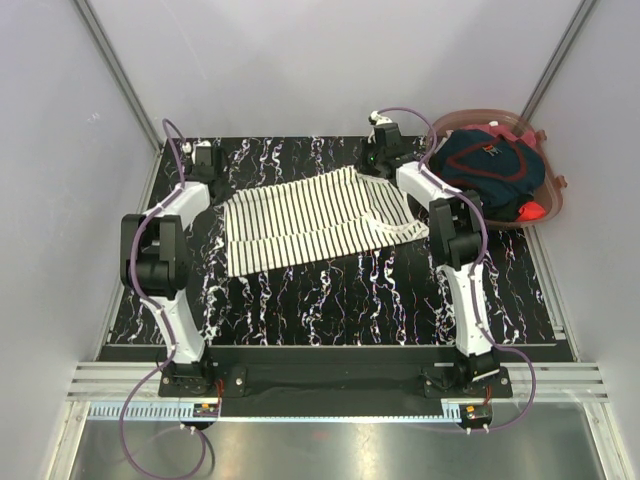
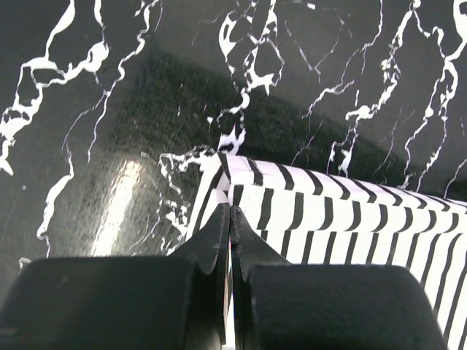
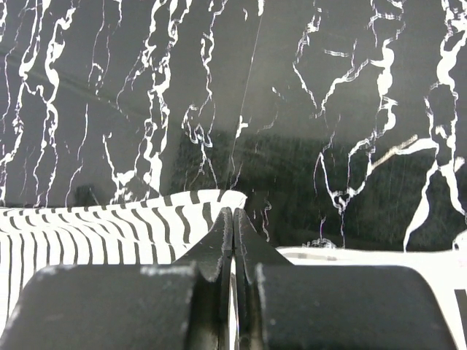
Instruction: Fold and stack the tank tops
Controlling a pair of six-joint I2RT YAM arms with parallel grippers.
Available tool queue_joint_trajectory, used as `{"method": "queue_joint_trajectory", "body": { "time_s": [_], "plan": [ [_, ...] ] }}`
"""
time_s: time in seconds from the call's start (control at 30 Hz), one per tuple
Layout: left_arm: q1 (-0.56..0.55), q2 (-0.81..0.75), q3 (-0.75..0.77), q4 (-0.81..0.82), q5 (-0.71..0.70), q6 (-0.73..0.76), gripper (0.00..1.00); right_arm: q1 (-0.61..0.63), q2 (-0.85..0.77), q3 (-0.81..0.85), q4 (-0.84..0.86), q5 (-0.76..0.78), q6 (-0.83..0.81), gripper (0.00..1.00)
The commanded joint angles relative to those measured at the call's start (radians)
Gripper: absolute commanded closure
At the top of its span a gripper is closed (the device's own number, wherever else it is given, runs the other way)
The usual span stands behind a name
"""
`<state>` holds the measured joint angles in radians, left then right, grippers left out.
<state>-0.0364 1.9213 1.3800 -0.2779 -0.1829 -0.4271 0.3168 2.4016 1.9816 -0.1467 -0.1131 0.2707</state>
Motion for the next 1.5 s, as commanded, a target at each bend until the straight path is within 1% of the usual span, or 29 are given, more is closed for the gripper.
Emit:
{"method": "queue_joint_trajectory", "body": {
  "time_s": [0.0,0.23,0.43,0.73,0.83,0.9,1.07,1.4,1.47],
  "plan": [
    [-0.005,-0.065,-0.035,0.062,-0.010,-0.010,1.00,-0.002,-0.117,-0.059,0.062,0.015,0.019,1.00],
    [-0.011,-0.105,-0.108,0.055,0.002,-0.019,1.00,-0.002,-0.167,-0.161,0.082,0.015,0.062,1.00],
    [-0.023,-0.149,-0.182,0.082,-0.004,-0.024,1.00,-0.002,-0.219,-0.269,0.125,0.010,0.104,1.00],
    [-0.039,-0.194,-0.262,0.100,-0.012,-0.027,1.00,0.001,-0.288,-0.391,0.137,0.029,0.145,1.00],
    [-0.039,-0.214,-0.279,0.095,-0.018,-0.025,1.00,0.002,-0.320,-0.455,0.209,0.049,0.165,1.00],
    [-0.039,-0.234,-0.292,0.095,-0.030,-0.025,1.00,0.004,-0.337,-0.487,0.226,0.055,0.176,1.00],
    [-0.039,-0.260,-0.308,0.092,-0.040,-0.027,1.00,0.008,-0.352,-0.500,0.219,0.067,0.180,1.00],
    [-0.039,-0.263,-0.345,0.092,-0.036,-0.048,1.00,0.021,-0.392,-0.601,0.263,0.109,0.209,0.99],
    [-0.039,-0.265,-0.354,0.091,-0.035,-0.056,1.00,0.024,-0.395,-0.622,0.271,0.138,0.220,0.99]
  ]
}}
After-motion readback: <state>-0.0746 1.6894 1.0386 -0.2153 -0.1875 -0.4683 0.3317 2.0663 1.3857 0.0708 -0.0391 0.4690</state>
